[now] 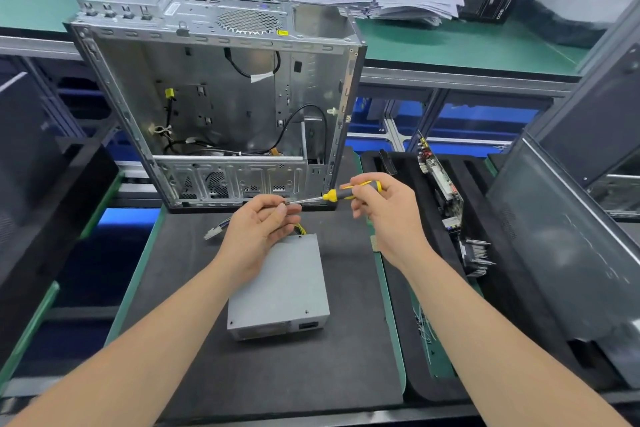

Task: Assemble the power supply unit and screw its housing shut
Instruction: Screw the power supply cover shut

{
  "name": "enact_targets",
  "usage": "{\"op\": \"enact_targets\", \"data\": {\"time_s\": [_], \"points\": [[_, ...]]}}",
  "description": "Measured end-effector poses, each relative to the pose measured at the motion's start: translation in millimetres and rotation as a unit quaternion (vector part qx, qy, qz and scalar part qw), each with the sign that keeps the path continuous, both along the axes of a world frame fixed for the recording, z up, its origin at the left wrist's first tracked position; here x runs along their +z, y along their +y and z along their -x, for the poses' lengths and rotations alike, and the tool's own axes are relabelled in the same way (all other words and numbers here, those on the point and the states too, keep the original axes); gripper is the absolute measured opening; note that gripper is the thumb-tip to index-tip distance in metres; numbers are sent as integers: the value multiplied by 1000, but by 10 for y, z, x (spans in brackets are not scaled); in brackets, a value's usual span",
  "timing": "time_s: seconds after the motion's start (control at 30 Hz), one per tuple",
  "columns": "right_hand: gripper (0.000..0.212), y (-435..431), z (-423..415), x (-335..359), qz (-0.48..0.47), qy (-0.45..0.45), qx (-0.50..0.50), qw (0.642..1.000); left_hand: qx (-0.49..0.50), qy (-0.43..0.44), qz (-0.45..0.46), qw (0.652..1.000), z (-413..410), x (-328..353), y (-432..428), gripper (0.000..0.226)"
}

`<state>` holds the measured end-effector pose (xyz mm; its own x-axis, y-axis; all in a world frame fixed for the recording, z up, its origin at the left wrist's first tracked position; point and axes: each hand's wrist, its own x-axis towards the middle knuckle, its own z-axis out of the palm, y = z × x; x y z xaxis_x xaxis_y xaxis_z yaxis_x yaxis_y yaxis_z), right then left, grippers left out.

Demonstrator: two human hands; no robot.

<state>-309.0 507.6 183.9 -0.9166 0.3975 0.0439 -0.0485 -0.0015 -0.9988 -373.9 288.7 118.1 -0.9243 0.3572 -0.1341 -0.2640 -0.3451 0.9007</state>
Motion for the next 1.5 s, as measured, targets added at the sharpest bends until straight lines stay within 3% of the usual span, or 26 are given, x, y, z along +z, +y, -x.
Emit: {"op": "enact_targets", "data": {"time_s": [0.3,0.43,0.6,0.73,0.97,1.5], "points": [[12,38,-34,-24,-7,27,22,999,9,53,56,997,-63,10,39,5],[16,54,-56,38,-65,58,75,993,6,103,116,988,-54,-1,0,6],[16,15,-23,174,-105,66,79,989,-4,244,314,918,-22,10,-69,13],[20,-143,34,277,-233,76,109,963,-2,318,387,866,3,33,-68,9],[23,-312,137,331,-374,47,139,916,-54,324,432,840,54,30,-34,13],[25,-350,165,319,-418,25,157,895,-92,324,484,808,73,3,-35,31]]}}
